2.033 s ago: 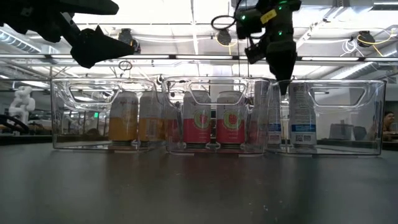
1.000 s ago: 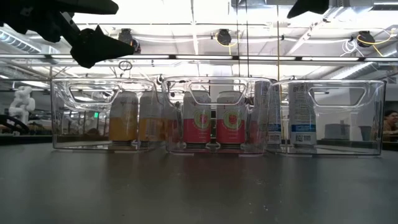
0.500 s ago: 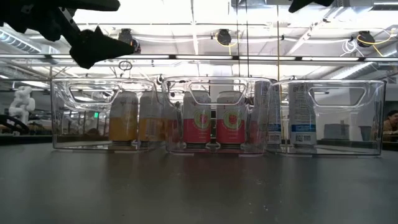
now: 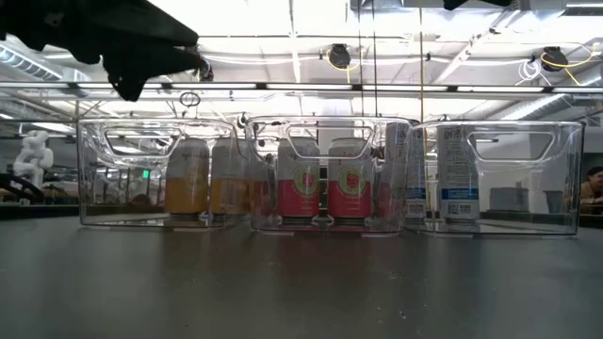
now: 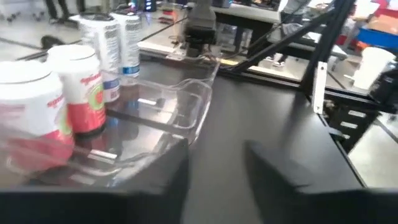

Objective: Sort soda cans
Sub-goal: Return to Home Position

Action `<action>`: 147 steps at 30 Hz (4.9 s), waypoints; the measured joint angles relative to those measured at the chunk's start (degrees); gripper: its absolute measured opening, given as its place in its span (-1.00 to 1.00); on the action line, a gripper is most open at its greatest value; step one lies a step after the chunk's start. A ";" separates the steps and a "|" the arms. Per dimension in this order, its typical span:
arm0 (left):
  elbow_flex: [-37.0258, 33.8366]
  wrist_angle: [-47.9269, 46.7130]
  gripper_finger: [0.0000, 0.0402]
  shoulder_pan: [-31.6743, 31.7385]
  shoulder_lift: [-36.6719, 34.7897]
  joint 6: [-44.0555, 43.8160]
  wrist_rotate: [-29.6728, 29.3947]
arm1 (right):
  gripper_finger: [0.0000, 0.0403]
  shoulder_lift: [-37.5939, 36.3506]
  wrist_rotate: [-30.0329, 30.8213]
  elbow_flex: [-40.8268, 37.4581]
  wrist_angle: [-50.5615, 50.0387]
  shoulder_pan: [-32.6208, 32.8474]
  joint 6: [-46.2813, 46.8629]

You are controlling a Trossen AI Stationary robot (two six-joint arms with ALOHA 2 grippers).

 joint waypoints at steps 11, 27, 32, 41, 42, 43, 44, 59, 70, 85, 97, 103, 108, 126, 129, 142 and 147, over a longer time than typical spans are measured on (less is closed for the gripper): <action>0.00 0.18 -0.77 0.00 0.00 0.32 5.99 | -0.77 2.74 -4.69 0.00 0.04 0.67 6.35; -0.04 -2.28 -0.68 1.47 -3.43 8.38 19.03 | -0.76 6.89 12.13 -11.00 10.33 9.12 4.03; -2.08 -9.46 -0.68 6.67 -11.88 11.02 24.19 | -0.76 2.14 12.16 -22.64 26.21 9.69 1.56; -13.37 -9.16 -0.68 15.50 -33.44 13.74 30.02 | -0.76 -9.19 20.37 -34.04 35.72 8.14 -4.31; -14.59 -9.12 -0.68 16.12 -35.71 13.72 30.04 | -0.76 -10.67 21.14 -34.81 36.01 8.14 -4.66; -15.62 -9.14 -0.68 16.73 -37.63 13.74 30.22 | -0.76 -12.11 21.39 -35.43 36.37 8.14 -5.27; -16.59 -9.23 -0.68 17.48 -39.36 13.74 30.75 | -0.76 -13.50 21.40 -35.92 36.50 8.14 -5.90; -23.63 -11.21 -0.68 35.85 -54.92 10.63 41.80 | -0.76 -28.57 21.57 -49.69 47.04 8.14 -10.15; -23.65 -32.66 -0.68 40.92 -70.04 5.53 50.69 | -0.76 -32.16 24.45 -53.13 51.01 8.14 -13.65; -23.65 -37.32 -0.68 40.76 -75.47 7.21 39.94 | -0.76 -34.05 26.03 -53.11 49.75 8.12 -14.70; -23.67 -37.17 -0.68 40.76 -74.84 3.30 40.24 | -0.76 -34.75 28.68 -53.07 46.83 7.88 -15.54; -23.67 -37.08 -0.68 40.76 -74.84 3.21 40.24 | -0.76 -38.94 26.85 -53.07 45.72 5.62 -18.45; -23.67 -36.98 -0.68 40.76 -74.84 3.21 40.24 | -0.76 -43.11 18.66 -53.32 50.27 1.02 -28.13; -23.69 -37.12 -0.68 40.76 -74.84 3.19 40.42 | -0.76 -54.11 -10.56 -75.24 77.41 -19.43 -34.34; -23.69 -37.15 -0.68 40.76 -74.84 3.19 40.42 | -0.76 -57.91 -10.56 -77.05 77.09 -20.42 -34.53; -23.71 -37.15 -0.68 40.76 -74.82 3.18 40.42 | -0.76 -71.72 -19.44 -80.14 65.96 -18.95 -30.78; -23.71 -37.16 -0.68 40.76 -74.83 3.16 40.42 | -0.76 -72.03 -19.37 -80.15 65.94 -19.01 -33.88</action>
